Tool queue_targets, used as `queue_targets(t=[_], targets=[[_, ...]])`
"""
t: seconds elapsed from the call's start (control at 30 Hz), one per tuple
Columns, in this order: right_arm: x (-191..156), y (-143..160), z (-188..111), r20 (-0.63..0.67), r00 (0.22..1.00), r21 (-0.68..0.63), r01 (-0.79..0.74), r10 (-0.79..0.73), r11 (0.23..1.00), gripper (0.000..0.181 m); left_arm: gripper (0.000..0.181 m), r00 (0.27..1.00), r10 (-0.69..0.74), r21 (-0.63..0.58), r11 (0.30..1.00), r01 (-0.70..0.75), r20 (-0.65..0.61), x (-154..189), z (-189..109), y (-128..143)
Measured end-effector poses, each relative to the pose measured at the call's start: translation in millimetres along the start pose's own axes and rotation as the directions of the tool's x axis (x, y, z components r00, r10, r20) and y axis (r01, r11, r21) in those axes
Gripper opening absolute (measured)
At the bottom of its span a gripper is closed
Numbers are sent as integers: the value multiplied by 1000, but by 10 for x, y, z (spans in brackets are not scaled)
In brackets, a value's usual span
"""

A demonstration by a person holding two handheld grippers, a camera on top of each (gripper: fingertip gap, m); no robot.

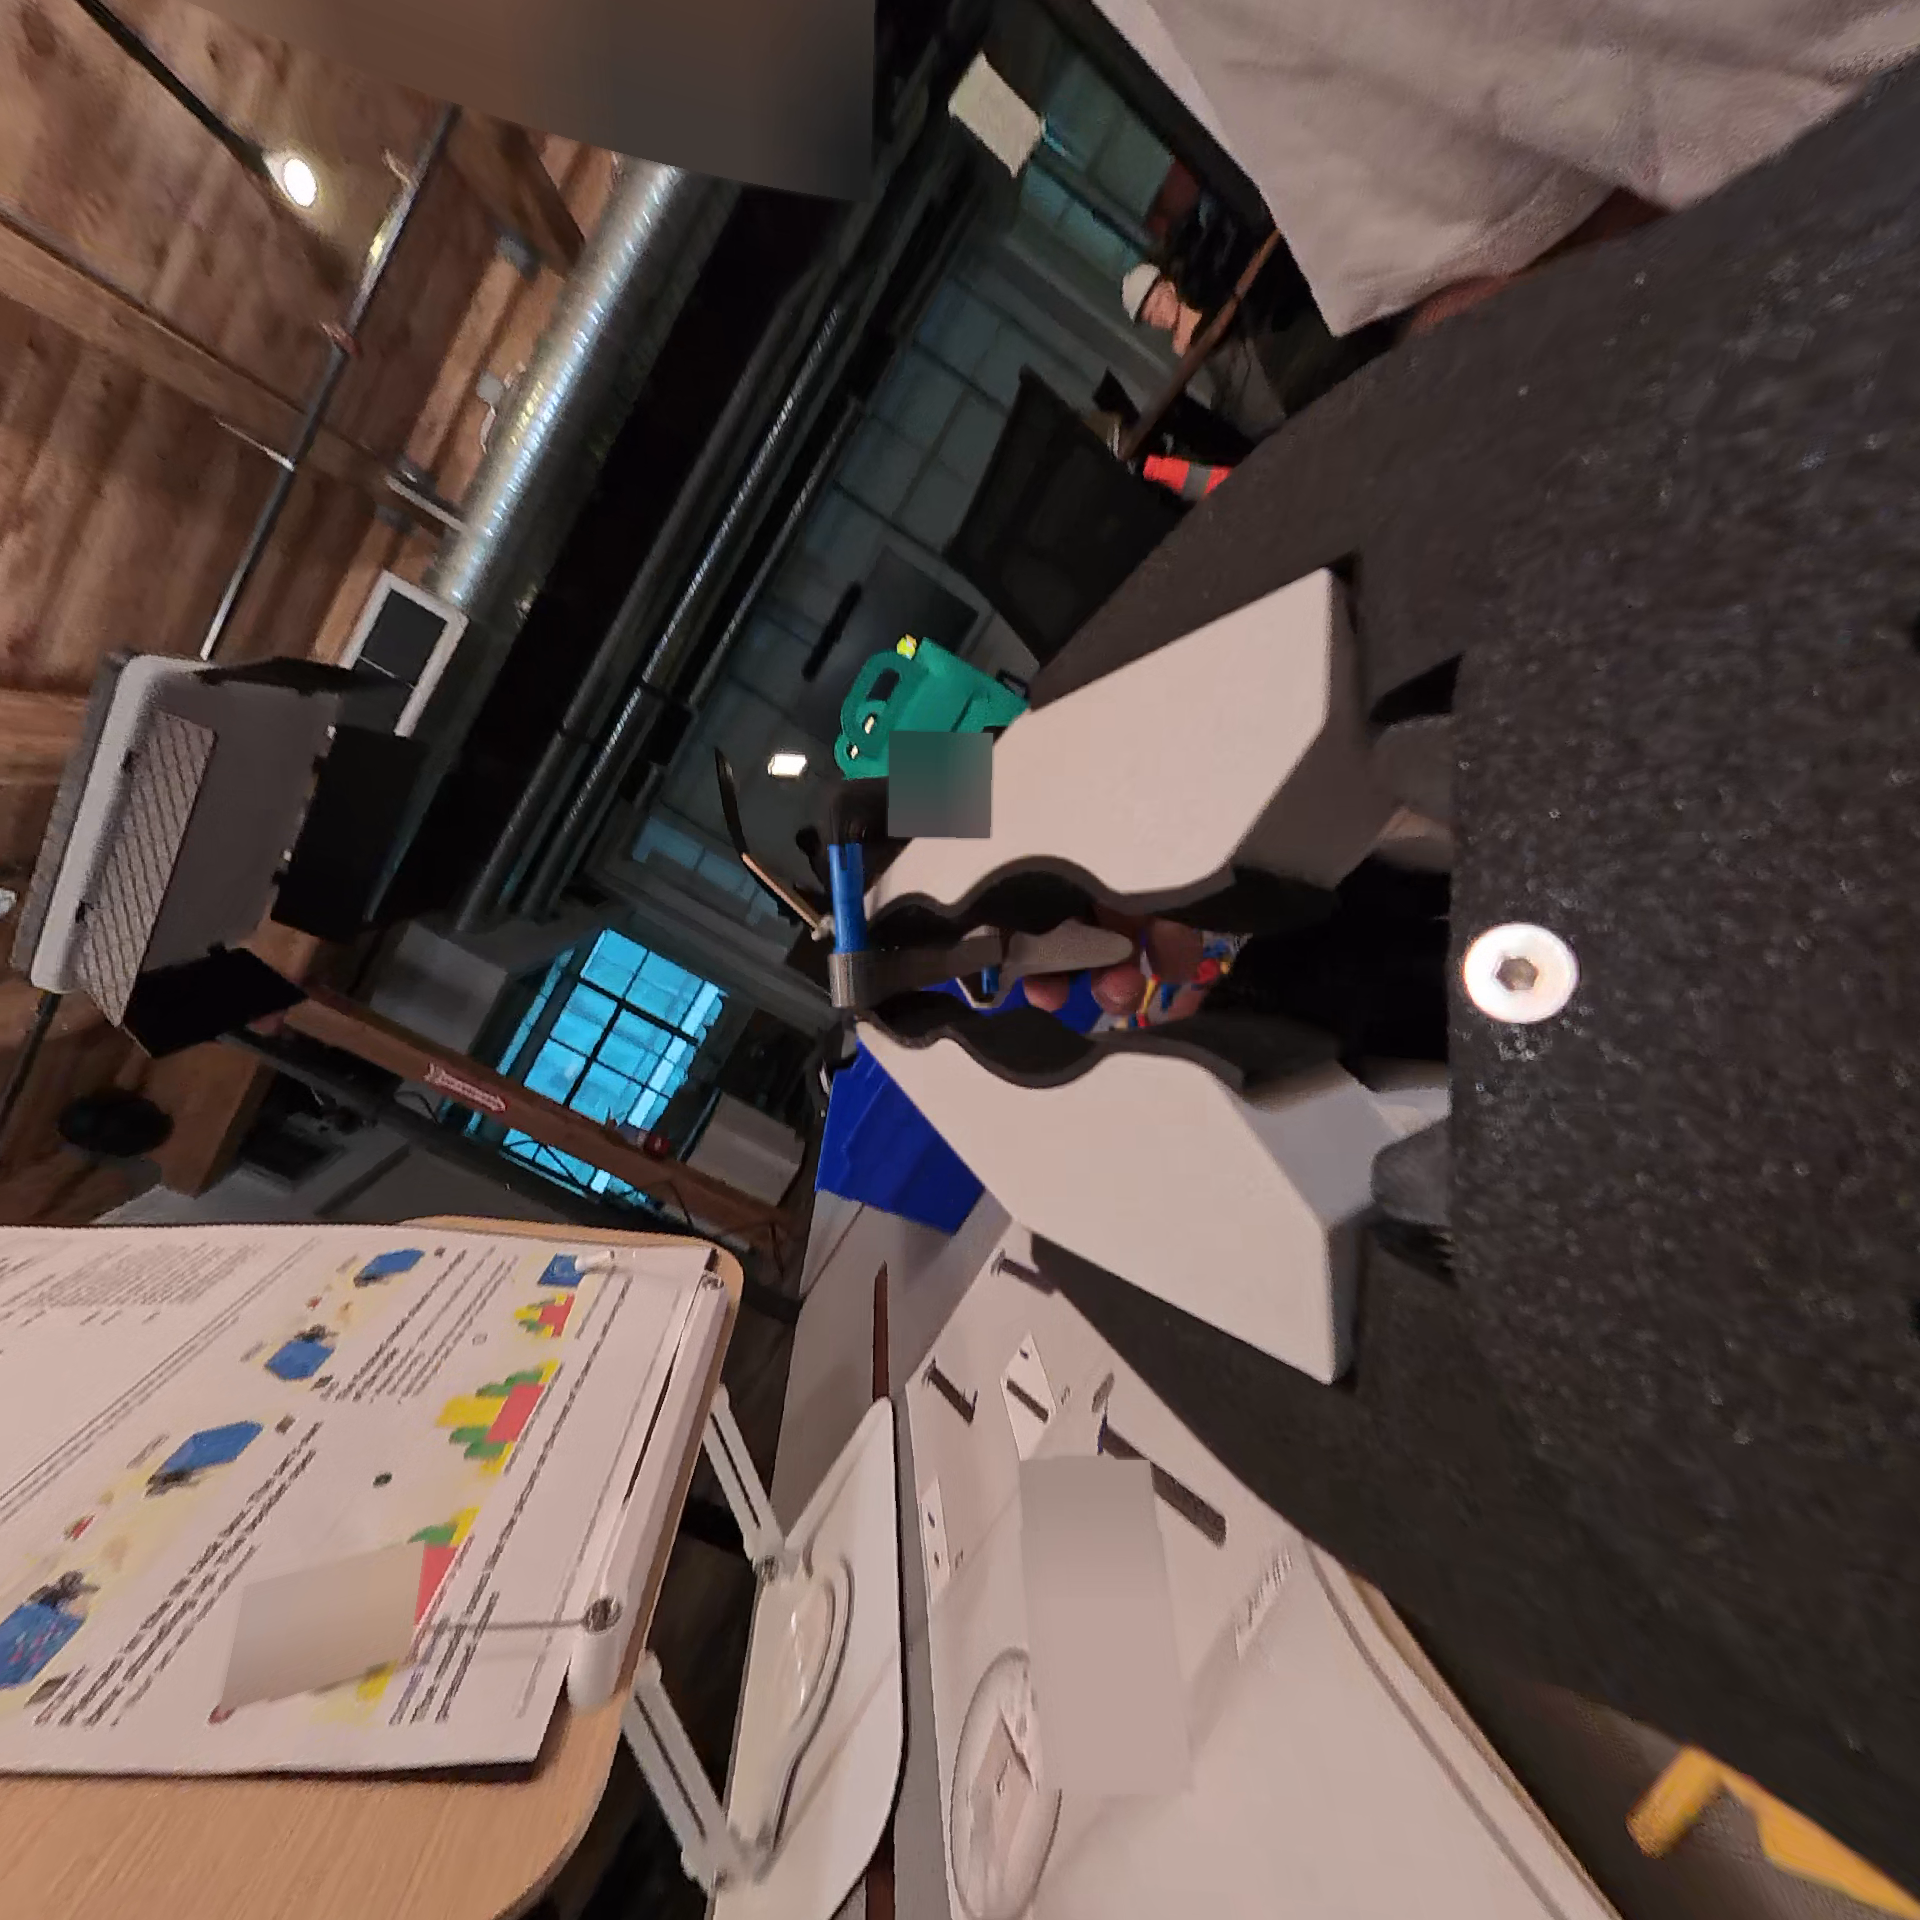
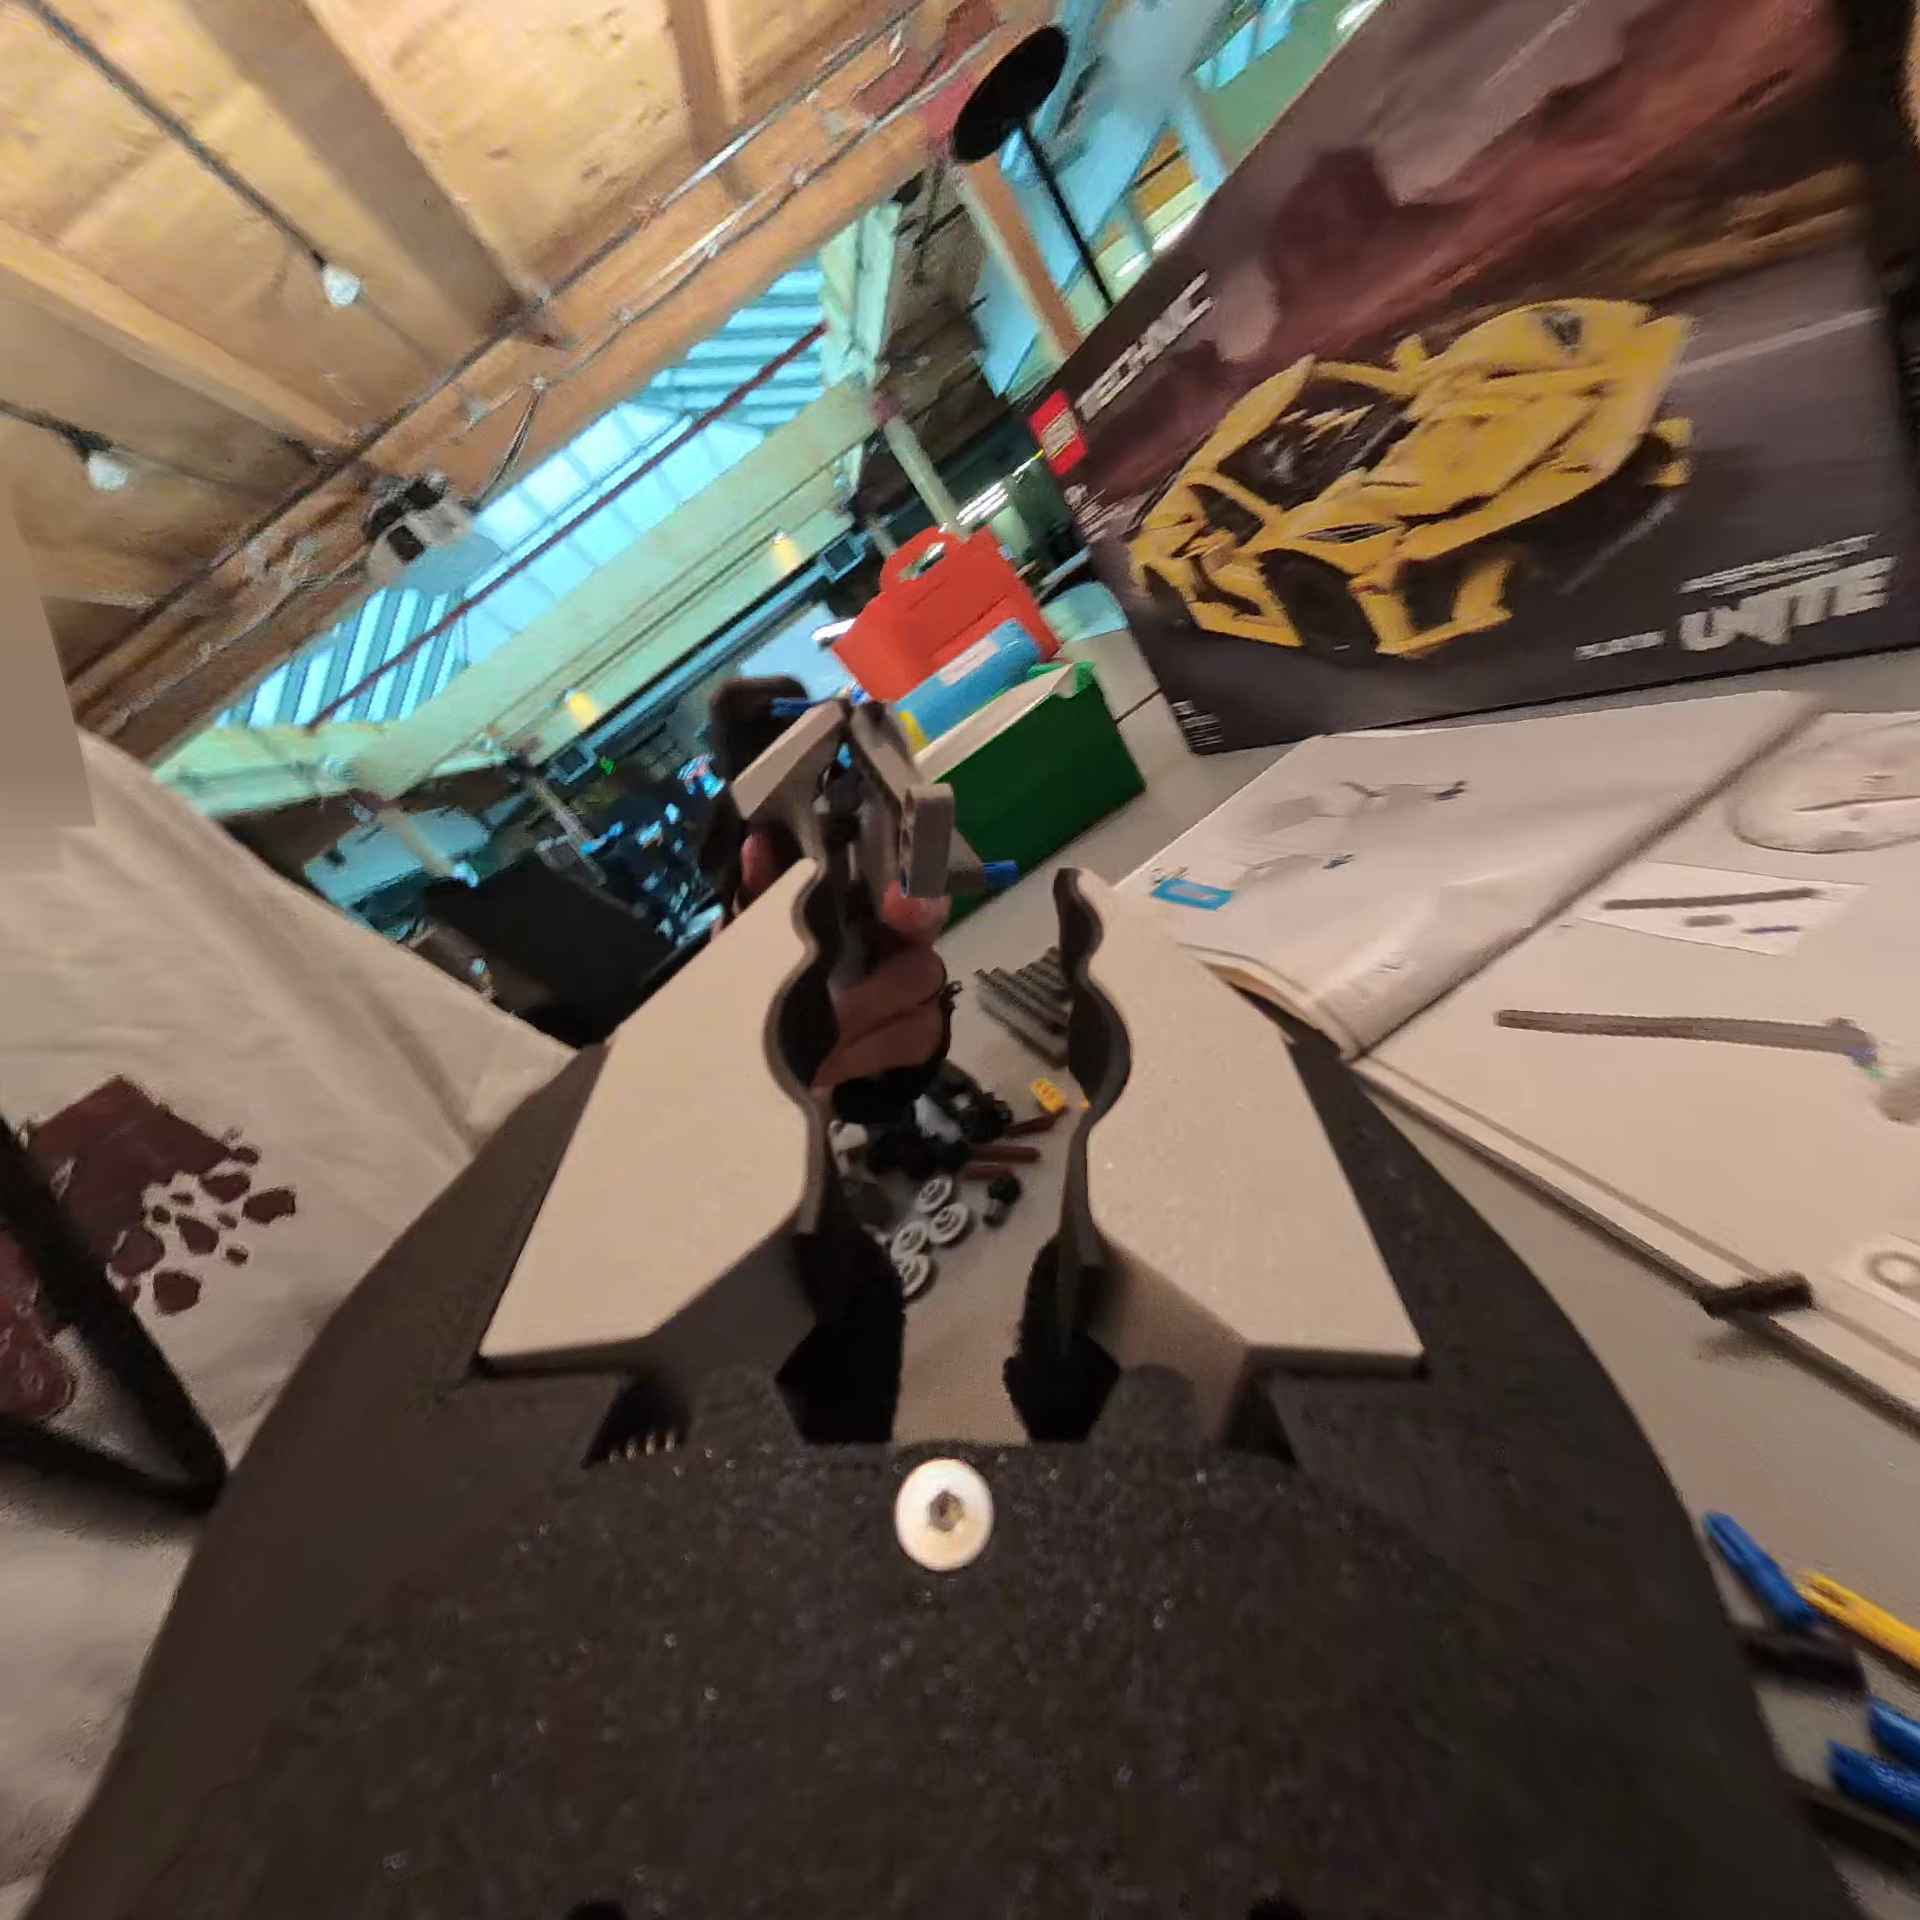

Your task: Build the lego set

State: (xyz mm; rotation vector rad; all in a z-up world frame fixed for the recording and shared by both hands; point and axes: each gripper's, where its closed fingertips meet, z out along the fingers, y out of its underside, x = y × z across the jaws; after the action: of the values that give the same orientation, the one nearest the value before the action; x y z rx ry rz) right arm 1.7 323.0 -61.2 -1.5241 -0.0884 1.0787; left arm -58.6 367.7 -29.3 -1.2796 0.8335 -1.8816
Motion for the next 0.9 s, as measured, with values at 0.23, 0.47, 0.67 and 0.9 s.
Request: queue_targets(t=[0.23, 0.47, 0.67, 0.9], targets=[[-88, 55, 26, 19, 999, -29, 41, -40, 999, 16, 6, 999, -27, -24, 999, 27, -33, 94, 72, 116], [-103, -82, -176, 1, 997, 1, 83, -83, 997, 9, 23, 994, 67, -175, 981, -82, -90, 219, 121, 291], [-141, -41, -238, -30, 989, -63, 146, -148, 987, 9, 40, 977, 173, -407, 889, -209, -124, 230, -21, 552], [-338, -94, -220, -6, 962, -262, 263, -274, 928, 9, 42, 962, 171, -702, 658, -272, -213, 248, -412, 460]])
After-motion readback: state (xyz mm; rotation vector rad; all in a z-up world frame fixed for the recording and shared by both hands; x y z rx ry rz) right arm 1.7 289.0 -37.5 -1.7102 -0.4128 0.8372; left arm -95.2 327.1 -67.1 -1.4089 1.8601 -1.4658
